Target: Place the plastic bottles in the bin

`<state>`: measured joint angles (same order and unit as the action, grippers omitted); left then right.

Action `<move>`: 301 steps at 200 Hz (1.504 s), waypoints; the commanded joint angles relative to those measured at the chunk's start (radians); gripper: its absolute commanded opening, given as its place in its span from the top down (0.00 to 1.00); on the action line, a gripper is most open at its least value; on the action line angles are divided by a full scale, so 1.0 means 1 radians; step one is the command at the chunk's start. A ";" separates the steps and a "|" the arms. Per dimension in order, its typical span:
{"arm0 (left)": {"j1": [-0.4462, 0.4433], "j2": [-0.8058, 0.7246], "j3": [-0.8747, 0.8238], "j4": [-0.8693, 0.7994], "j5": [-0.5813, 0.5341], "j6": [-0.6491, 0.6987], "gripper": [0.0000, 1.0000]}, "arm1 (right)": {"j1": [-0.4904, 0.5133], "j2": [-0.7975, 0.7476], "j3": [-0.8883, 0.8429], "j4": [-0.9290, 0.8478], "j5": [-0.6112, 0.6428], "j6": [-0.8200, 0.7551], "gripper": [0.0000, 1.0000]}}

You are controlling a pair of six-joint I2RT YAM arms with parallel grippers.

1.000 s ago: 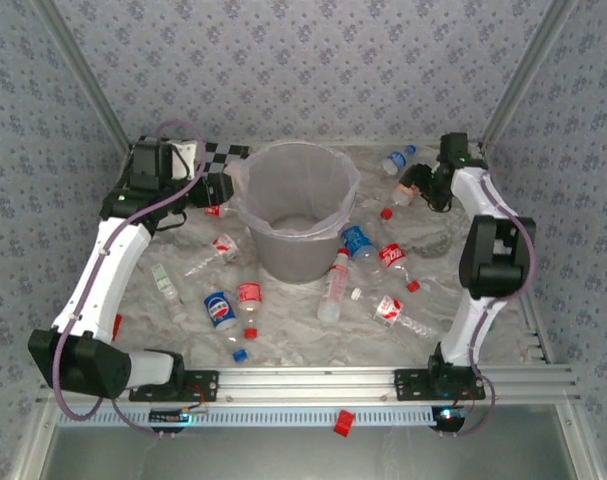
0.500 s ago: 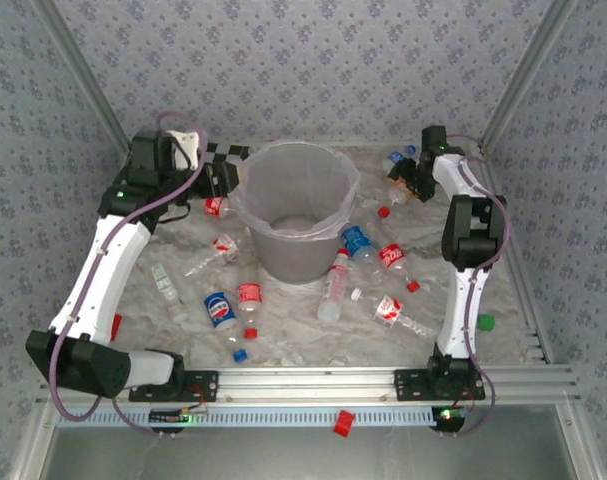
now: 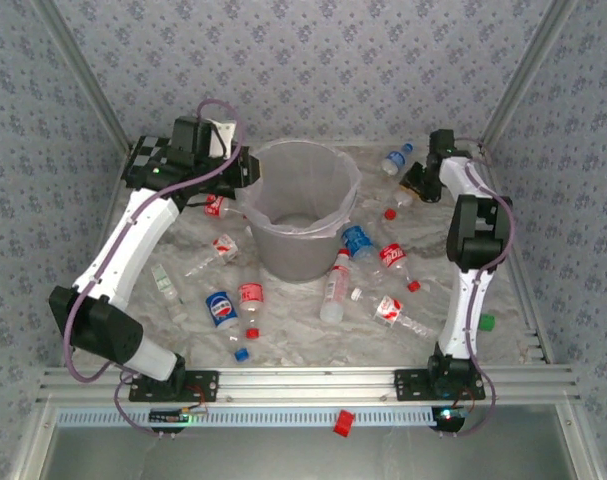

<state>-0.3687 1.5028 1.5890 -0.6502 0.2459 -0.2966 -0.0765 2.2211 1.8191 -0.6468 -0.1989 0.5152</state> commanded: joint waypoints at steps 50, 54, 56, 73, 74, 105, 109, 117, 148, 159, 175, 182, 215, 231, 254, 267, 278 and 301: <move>-0.012 -0.057 -0.143 0.046 -0.067 0.010 0.66 | -0.081 -0.364 -0.117 -0.092 -0.046 -0.122 0.63; -0.013 -0.058 -0.147 0.047 -0.059 0.011 0.67 | -0.081 -0.389 -0.121 -0.097 -0.056 -0.129 0.64; -0.013 -0.058 -0.148 0.048 -0.056 0.010 0.67 | -0.081 -0.400 -0.123 -0.098 -0.060 -0.134 0.67; -0.013 -0.064 -0.151 0.046 -0.059 0.017 0.68 | -0.081 -0.505 -0.144 -0.113 -0.107 -0.157 0.70; -0.013 -0.064 -0.152 0.047 -0.060 0.018 0.68 | -0.081 -0.512 -0.145 -0.114 -0.110 -0.158 0.70; -0.013 -0.090 -0.187 0.065 -0.086 0.030 0.70 | -0.049 -0.705 -0.154 -0.144 -0.155 -0.161 0.72; -0.014 -0.093 -0.190 0.069 -0.086 0.030 0.70 | -0.041 -0.726 -0.151 -0.150 -0.165 -0.160 0.72; -0.013 -0.095 -0.192 0.073 -0.085 0.030 0.70 | -0.021 -0.764 -0.140 -0.159 -0.178 -0.156 0.72; -0.013 -0.100 -0.209 0.094 -0.081 0.029 0.70 | 0.117 -0.860 -0.086 -0.195 -0.168 -0.151 0.73; -0.015 -0.098 -0.214 0.102 -0.070 0.030 0.70 | 0.176 -0.877 -0.072 -0.200 -0.156 -0.143 0.73; -0.021 -0.095 -0.217 0.107 -0.068 0.027 0.70 | 0.269 -0.892 -0.051 -0.193 -0.134 -0.132 0.73; -0.022 -0.095 -0.218 0.108 -0.071 0.027 0.70 | 0.314 -0.894 -0.041 -0.182 -0.118 -0.129 0.74; -0.036 -0.098 -0.222 0.113 -0.076 0.034 0.70 | 0.501 -0.815 0.049 -0.177 -0.072 -0.138 0.76; -0.047 -0.099 -0.223 0.114 -0.082 0.037 0.70 | 0.574 -0.753 0.089 -0.194 -0.022 -0.161 0.76; -0.055 -0.108 -0.224 0.110 -0.111 0.048 0.70 | 0.661 -0.673 0.129 -0.228 0.034 -0.206 0.76; -0.059 -0.116 -0.224 0.110 -0.124 0.055 0.70 | 0.705 -0.626 0.165 -0.269 0.063 -0.247 0.76; -0.062 -0.118 -0.220 0.103 -0.128 0.060 0.70 | 0.735 -0.585 0.201 -0.306 0.075 -0.282 0.76; -0.067 -0.118 -0.211 0.094 -0.138 0.067 0.70 | 0.782 -0.504 0.248 -0.386 0.106 -0.333 0.76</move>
<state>-0.4206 1.3899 1.3922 -0.4473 0.1154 -0.2470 0.6621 1.6615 1.9949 -0.9043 -0.1558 0.2745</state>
